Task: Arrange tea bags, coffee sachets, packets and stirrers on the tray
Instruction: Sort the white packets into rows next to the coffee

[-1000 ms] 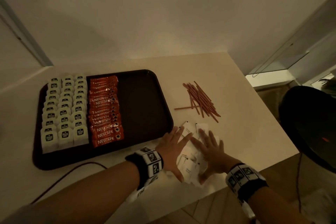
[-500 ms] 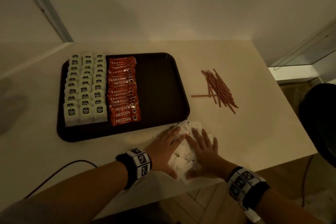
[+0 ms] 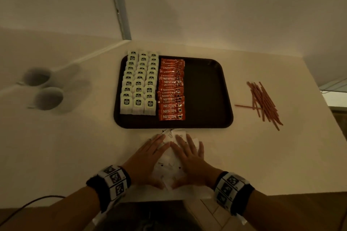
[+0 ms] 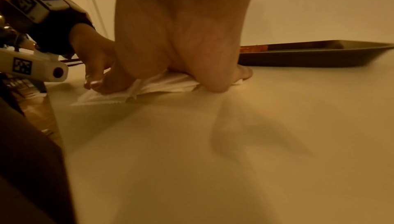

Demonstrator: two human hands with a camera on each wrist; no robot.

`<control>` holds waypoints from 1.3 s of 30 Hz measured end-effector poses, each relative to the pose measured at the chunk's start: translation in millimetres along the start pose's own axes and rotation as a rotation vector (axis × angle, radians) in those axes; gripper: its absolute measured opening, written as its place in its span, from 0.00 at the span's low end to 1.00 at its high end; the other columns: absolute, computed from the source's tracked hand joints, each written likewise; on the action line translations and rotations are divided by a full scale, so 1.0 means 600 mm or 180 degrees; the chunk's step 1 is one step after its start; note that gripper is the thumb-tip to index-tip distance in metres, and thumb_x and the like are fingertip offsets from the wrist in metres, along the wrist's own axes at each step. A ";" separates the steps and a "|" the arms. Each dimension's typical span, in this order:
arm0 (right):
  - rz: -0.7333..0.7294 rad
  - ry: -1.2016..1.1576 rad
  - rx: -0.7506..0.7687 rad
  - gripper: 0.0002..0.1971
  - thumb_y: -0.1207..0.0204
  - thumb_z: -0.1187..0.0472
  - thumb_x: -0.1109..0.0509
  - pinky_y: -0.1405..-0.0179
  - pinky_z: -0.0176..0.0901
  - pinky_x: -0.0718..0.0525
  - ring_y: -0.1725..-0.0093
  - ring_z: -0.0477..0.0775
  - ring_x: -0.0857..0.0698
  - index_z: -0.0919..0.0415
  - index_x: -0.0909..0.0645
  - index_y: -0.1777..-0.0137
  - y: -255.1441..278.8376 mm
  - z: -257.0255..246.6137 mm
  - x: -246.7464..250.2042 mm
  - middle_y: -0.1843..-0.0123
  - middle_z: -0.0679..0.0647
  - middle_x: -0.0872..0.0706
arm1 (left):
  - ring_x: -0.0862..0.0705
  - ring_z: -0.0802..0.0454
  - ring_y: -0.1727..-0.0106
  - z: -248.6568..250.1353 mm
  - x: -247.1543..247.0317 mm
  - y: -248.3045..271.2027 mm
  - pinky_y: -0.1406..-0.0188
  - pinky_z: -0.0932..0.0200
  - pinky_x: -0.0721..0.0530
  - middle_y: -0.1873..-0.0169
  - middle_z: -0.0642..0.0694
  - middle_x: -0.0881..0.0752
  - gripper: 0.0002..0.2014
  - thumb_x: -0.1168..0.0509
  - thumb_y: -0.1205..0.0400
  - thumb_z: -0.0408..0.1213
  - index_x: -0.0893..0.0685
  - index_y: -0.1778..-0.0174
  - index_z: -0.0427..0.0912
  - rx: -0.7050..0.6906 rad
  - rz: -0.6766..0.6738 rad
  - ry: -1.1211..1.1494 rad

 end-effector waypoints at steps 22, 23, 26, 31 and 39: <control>0.0421 -0.0903 -0.0709 0.61 0.46 0.46 0.15 0.29 0.47 0.28 0.28 0.54 0.36 0.56 0.49 0.18 -0.013 -0.006 0.068 0.26 0.52 0.36 | 0.76 0.52 0.24 -0.035 0.028 0.036 0.27 0.49 0.75 0.18 0.47 0.68 0.55 0.36 0.28 0.68 0.61 0.17 0.47 0.0600 0.0255 0.0244; 0.0447 -0.1025 -0.0738 0.56 0.45 0.48 0.15 0.30 0.46 0.27 0.29 0.54 0.34 0.56 0.43 0.20 -0.015 -0.001 0.068 0.27 0.52 0.34 | 0.75 0.52 0.23 -0.038 0.026 0.035 0.27 0.49 0.75 0.18 0.47 0.67 0.55 0.36 0.28 0.68 0.62 0.17 0.48 0.0615 0.0261 0.0275; 0.0488 -0.1143 -0.0728 0.44 0.42 0.49 0.16 0.35 0.43 0.25 0.34 0.51 0.30 0.54 0.33 0.26 -0.018 0.003 0.068 0.31 0.51 0.31 | 0.74 0.51 0.21 -0.039 0.024 0.034 0.27 0.49 0.75 0.17 0.48 0.66 0.53 0.38 0.28 0.69 0.64 0.18 0.53 0.0624 0.0309 0.0343; 0.0495 -0.1490 -0.0621 0.31 0.36 0.54 0.19 0.50 0.34 0.24 0.44 0.47 0.24 0.54 0.27 0.34 -0.018 0.007 0.072 0.36 0.51 0.21 | 0.69 0.46 0.18 -0.043 0.026 0.031 0.27 0.46 0.74 0.17 0.48 0.64 0.46 0.45 0.32 0.73 0.54 0.19 0.65 0.0601 0.0345 0.0387; 0.0422 -0.1933 -0.0821 0.27 0.27 0.50 0.26 0.42 0.41 0.21 0.41 0.49 0.21 0.55 0.28 0.30 0.005 0.055 0.091 0.36 0.49 0.21 | 0.68 0.47 0.18 -0.049 0.028 0.032 0.26 0.47 0.74 0.17 0.49 0.64 0.59 0.64 0.46 0.83 0.57 0.18 0.60 0.0606 0.0259 0.0191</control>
Point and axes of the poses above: each hand's wrist, its own y-axis away from the middle knuckle, its own x-axis out of the back of the hand, z = x × y, the point moved 9 cm from there along -y, towards the middle knuckle
